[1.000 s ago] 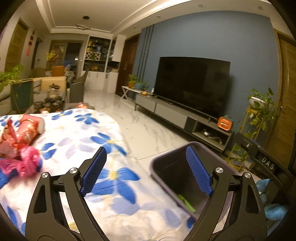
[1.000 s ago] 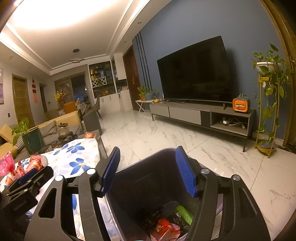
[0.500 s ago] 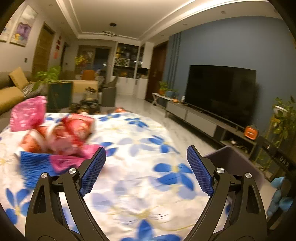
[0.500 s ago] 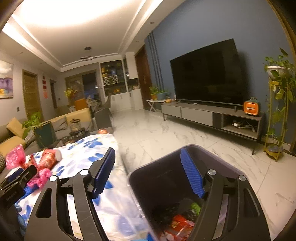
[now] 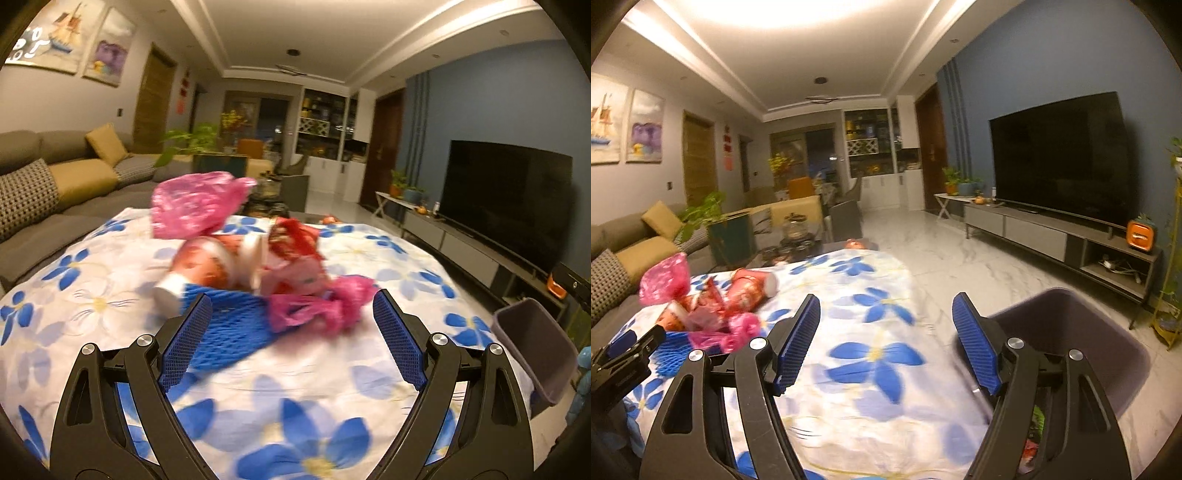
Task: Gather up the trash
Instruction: 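Return both tools to the table and grasp the blue mesh with the left tool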
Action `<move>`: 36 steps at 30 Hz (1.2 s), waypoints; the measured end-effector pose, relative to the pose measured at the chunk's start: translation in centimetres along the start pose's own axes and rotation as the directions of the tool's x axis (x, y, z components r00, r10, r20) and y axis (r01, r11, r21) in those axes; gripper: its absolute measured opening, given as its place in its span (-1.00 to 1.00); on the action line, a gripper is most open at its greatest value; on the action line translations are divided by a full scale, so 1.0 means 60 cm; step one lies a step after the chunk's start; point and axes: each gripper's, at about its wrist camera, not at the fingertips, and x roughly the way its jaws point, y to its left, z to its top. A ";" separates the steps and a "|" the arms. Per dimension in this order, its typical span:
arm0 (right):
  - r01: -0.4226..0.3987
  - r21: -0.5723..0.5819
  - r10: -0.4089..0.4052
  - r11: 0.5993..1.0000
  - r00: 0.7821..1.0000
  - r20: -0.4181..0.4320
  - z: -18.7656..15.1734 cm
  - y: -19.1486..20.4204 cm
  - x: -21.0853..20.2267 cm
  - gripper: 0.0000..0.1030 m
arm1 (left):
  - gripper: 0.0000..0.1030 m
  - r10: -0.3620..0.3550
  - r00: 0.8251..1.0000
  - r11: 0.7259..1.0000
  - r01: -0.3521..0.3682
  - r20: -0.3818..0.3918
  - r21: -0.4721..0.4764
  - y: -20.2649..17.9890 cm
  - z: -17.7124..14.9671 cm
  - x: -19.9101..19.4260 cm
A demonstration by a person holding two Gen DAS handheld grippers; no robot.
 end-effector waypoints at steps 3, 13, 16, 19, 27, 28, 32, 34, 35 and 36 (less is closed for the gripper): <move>-0.029 -0.018 0.029 0.999 1.000 -0.008 -0.002 0.031 0.010 0.41 | 0.70 0.028 1.000 1.000 -0.028 0.002 -0.010 0.022 0.000 -0.003; -0.136 -0.050 0.133 0.989 0.990 -0.046 -0.025 0.136 0.052 0.41 | 0.69 0.107 0.994 0.994 -0.107 -0.015 -0.006 0.078 -0.011 0.017; -0.149 -0.047 0.147 0.988 0.988 -0.054 -0.027 0.154 0.065 0.41 | 0.57 0.105 0.993 0.994 -0.105 -0.052 -0.003 0.085 -0.014 0.033; -0.161 -0.046 0.158 0.986 0.985 -0.064 -0.031 0.170 0.079 0.41 | 0.41 0.093 0.989 0.996 -0.093 -0.115 0.009 0.089 -0.014 0.057; -0.177 -0.056 0.172 0.983 0.981 -0.090 -0.039 0.194 0.106 0.41 | -0.48 0.068 0.962 0.998 -0.067 -0.265 0.011 0.094 -0.031 0.107; -0.179 -0.056 0.173 0.982 0.980 -0.096 -0.041 0.197 0.110 0.41 | -0.56 0.056 0.959 0.998 -0.056 -0.278 0.005 0.096 -0.033 0.111; -0.184 -0.062 0.176 0.981 0.978 -0.114 -0.044 0.204 0.120 0.41 | -0.91 0.017 0.956 1.000 -0.024 -0.294 -0.021 0.103 -0.039 0.115; -0.188 -0.064 0.179 0.980 0.976 -0.126 -0.047 0.208 0.126 0.41 | -0.93 0.005 0.960 1.000 -0.012 -0.281 -0.025 0.104 -0.037 0.108; -0.189 -0.065 0.179 0.980 0.975 -0.132 -0.049 0.211 0.130 0.41 | -0.93 0.006 0.964 1.000 -0.012 -0.267 -0.022 0.105 -0.035 0.100; -0.189 -0.066 0.179 0.980 0.974 -0.137 -0.051 0.213 0.133 0.41 | -0.93 0.004 0.968 1.000 -0.010 -0.250 -0.022 0.104 -0.034 0.091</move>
